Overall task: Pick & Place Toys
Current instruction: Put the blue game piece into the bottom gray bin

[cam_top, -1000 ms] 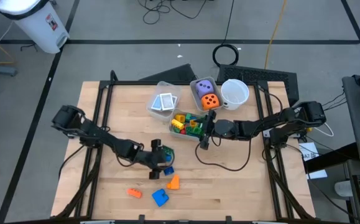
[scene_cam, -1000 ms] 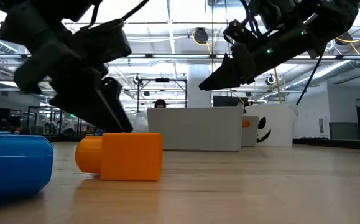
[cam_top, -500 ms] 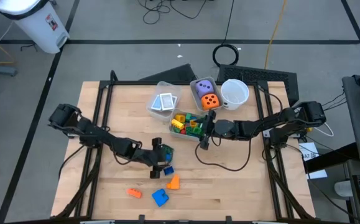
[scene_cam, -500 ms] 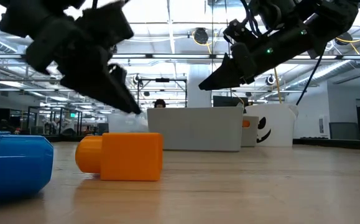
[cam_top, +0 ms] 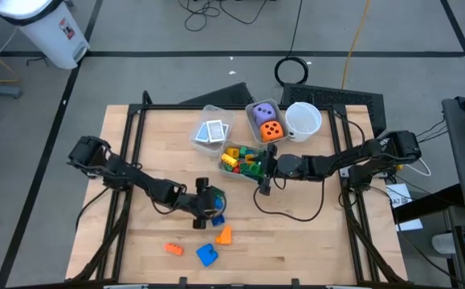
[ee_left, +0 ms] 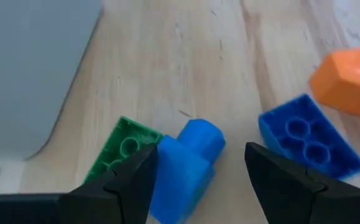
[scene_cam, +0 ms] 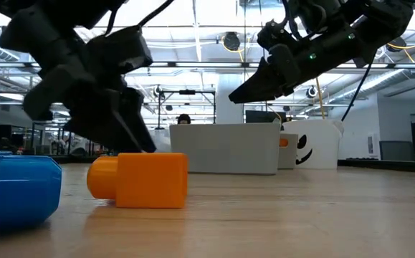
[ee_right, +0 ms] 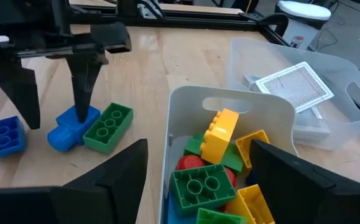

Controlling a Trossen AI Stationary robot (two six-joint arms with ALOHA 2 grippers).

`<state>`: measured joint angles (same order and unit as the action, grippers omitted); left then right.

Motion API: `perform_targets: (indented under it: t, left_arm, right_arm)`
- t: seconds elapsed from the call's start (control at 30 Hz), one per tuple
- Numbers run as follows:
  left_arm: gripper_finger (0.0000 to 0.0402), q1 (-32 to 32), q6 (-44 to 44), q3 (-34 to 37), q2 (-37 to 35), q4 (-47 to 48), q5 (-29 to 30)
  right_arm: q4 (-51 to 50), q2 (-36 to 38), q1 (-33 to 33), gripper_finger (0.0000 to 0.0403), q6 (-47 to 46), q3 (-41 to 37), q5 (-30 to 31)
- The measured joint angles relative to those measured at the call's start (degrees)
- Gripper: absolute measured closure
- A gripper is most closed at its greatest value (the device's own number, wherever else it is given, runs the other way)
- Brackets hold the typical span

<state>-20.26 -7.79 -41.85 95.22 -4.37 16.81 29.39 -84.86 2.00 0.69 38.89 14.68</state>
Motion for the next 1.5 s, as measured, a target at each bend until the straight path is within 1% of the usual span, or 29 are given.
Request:
perform_targets:
  t: [0.2,0.4,0.6,0.67,0.77,0.83,0.93,0.97,1.1,1.17,1.3,1.4,1.5]
  left_arm:
    - [0.0151,0.0,-2.4,0.2,2.6,0.9,0.2]
    - [0.0151,0.1,-7.5,0.0,2.7,0.4,-0.4]
    - [0.0151,0.4,-8.2,0.0,2.7,0.3,-0.4]
    - [0.0152,0.8,-10.5,0.0,2.7,0.6,-0.5]
    - [0.0173,1.3,-12.4,0.0,2.7,0.8,-2.0]
    - [0.0204,1.6,-12.3,0.0,2.7,0.9,-3.7]
    - [0.0263,2.0,-12.2,0.0,2.6,0.8,-5.2]
    - [0.0268,2.1,-12.2,0.0,2.6,0.7,-5.3]
    - [0.0267,2.9,-11.6,0.0,0.7,0.1,-6.8]
    - [0.0267,3.0,-12.2,0.0,-1.0,-0.2,-6.6]
    - [0.0267,3.1,-16.1,0.0,-4.1,-5.2,-5.2]
    - [0.0267,3.3,-19.2,-0.1,-5.5,-11.1,-5.2]
    - [0.0260,3.4,-19.4,0.0,-5.8,-16.4,-5.8]
  right_arm:
    - [0.1,0.0,0.0,0.0147,0.0,0.0,0.0]
    - [0.5,0.0,0.0,0.0147,0.0,0.0,0.0]
    - [0.6,0.0,0.0,0.0147,0.0,0.0,0.0]
    - [0.6,0.0,0.0,0.0147,0.0,0.0,0.0]
    - [0.6,0.0,0.0,0.0147,0.0,0.0,0.0]
    - [0.6,0.0,0.0,0.0147,0.0,0.0,0.0]
    - [1.1,0.0,0.0,0.0147,0.0,0.0,0.0]
    - [1.4,0.0,0.0,0.0147,0.0,0.0,0.0]
    - [2.4,0.0,0.0,0.0147,0.0,0.0,-0.1]
    - [2.2,0.0,0.0,0.0147,0.4,0.0,-1.6]
    - [2.3,0.0,0.9,0.0147,5.3,0.0,-8.2]
    - [2.5,0.0,3.9,0.0147,14.1,0.0,-8.8]
    - [4.1,-0.8,7.4,0.0147,24.2,0.0,-8.8]
